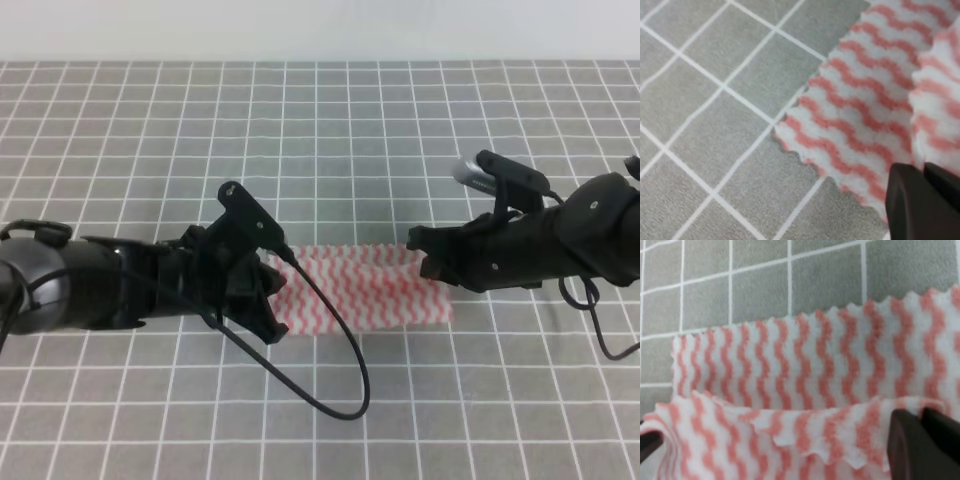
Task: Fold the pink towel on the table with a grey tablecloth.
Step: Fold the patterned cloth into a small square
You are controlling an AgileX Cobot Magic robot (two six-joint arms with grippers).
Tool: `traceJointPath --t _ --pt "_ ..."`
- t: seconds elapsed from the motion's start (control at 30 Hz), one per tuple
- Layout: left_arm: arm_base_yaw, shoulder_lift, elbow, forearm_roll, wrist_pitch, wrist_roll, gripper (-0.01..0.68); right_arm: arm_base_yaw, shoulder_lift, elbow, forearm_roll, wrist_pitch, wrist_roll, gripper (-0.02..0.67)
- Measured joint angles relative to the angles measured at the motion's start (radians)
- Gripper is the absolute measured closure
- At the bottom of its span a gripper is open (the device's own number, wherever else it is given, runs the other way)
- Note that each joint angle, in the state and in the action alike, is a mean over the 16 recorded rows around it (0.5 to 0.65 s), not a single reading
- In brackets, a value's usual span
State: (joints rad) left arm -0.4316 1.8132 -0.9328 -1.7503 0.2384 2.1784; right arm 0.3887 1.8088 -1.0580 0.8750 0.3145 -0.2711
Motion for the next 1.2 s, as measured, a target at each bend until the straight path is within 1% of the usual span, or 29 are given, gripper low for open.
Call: traceJointPath --t 0.43,1.2 --pt "0.0 0.032 -0.039 0.005 -0.021 0.005 0.675 -0.011 0.047 -0.046 -0.003 0.005 0.0 0.663" --pt "0.0 0.055 -0.07 -0.001 -0.021 0.0 0.675 -0.031 0.061 -0.05 -0.001 -0.003 0.0 0.662"
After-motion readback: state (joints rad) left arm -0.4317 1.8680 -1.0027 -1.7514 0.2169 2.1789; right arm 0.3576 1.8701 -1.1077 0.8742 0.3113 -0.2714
